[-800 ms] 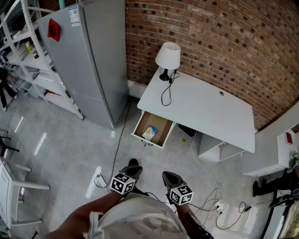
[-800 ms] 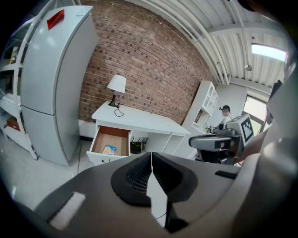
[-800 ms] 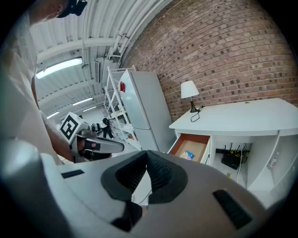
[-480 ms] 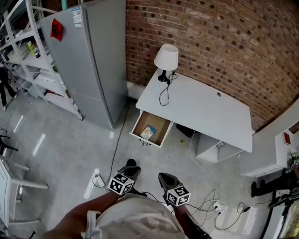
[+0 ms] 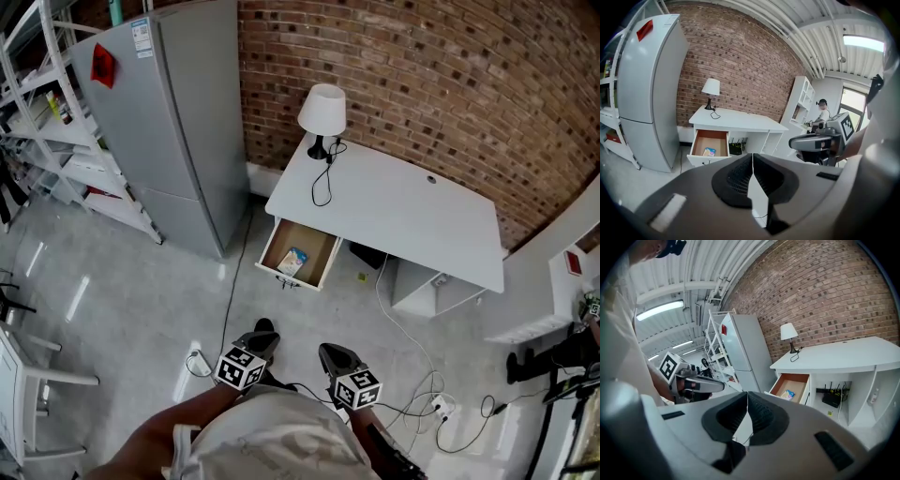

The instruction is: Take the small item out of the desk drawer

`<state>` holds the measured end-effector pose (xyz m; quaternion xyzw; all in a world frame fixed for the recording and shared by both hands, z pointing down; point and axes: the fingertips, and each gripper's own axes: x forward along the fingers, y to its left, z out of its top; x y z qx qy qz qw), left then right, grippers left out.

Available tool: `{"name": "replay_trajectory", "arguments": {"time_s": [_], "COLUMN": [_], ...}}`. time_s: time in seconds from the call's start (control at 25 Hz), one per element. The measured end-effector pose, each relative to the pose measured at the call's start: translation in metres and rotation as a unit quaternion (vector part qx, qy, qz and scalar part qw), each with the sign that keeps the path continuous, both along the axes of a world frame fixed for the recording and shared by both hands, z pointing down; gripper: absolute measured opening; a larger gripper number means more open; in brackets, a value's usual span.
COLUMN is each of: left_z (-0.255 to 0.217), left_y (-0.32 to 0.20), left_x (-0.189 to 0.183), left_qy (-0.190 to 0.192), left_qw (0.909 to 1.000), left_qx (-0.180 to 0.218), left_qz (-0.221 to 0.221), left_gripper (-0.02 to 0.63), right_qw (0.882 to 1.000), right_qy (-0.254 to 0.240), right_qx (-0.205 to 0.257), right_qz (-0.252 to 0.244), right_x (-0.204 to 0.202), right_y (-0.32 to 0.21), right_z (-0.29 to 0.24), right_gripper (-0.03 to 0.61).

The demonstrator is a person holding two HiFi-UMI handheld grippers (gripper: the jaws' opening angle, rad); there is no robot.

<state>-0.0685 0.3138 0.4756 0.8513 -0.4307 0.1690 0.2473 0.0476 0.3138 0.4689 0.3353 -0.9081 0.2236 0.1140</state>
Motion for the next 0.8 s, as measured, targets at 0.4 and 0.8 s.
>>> {"name": "replay_trajectory", "arguments": {"time_s": [0.4, 0.8], "left_z": [-0.011, -0.006], "left_y": [-0.023, -0.051], "left_x": [-0.002, 0.001], "left_qy": [0.002, 0.012], "left_qw": [1.0000, 0.9999], "left_qx": [0.006, -0.001], "left_qz": [0.007, 0.012], "left_gripper": [0.011, 0.011], "right_qw": [1.000, 0.998], "right_qy": [-0.003, 0.010], "right_qx": [0.002, -0.017], "right_qz": [0.024, 0.055], "right_x": [0.001, 0.016], "right_y": [-0.018, -0.034], "right_z": [-0.007, 0.004], "right_gripper": [0.006, 0.006]}}
